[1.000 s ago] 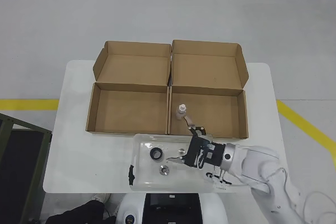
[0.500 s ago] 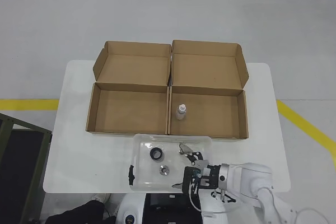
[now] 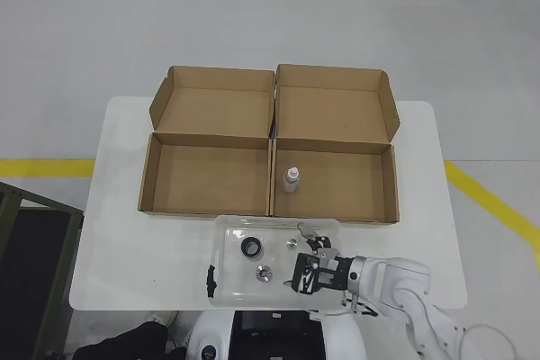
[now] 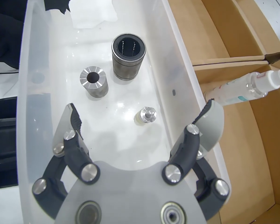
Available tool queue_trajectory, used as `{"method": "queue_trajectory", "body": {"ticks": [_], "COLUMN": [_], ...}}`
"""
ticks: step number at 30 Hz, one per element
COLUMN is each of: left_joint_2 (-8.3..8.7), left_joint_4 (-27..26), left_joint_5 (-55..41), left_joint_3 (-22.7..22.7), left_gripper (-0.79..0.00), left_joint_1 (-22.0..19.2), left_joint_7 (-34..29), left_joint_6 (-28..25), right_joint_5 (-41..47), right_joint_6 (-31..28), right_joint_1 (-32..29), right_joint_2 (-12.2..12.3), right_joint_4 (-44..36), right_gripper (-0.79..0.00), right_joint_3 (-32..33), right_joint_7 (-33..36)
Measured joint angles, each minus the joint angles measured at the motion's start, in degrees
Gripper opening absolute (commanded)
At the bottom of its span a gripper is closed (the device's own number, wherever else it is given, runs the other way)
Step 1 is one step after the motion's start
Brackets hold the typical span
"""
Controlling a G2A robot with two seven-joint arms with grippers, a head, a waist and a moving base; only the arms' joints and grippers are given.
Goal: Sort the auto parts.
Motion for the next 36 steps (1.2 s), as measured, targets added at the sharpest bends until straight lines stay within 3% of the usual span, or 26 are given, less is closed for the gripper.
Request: {"method": "queue_trajectory", "body": {"ticks": [5,13,24,36], "left_joint_2": [0.0,0.0,0.0,0.0], "left_joint_4": [0.0,0.0,0.0,0.0], "left_joint_5": [0.0,0.0,0.0,0.0], "left_joint_3": [0.0,0.0,0.0,0.0], "left_gripper": [0.0,0.0,0.0,0.0], "left_joint_1": [0.0,0.0,0.0,0.0], "left_joint_7": [0.0,0.0,0.0,0.0], "left_joint_6": [0.0,0.0,0.0,0.0], "right_joint_5": [0.5,1.1,0.8,-0.3], "right_joint_6": [0.0,0.1,2.5,6.2], "right_joint_1": [0.7,2.3,4.8,7.6], "right_joint_2": [0.0,0.0,-0.3,-0.8], "right_joint_4": [0.1,1.0,2.9,5.6], "right_gripper": [-0.157,-0.191,-0.379,-0.44], "right_joint_3": [-0.5,-2.3,-4.5,-7.2], "right_joint_7": [2.4,5.8,8.9,11.0]}}
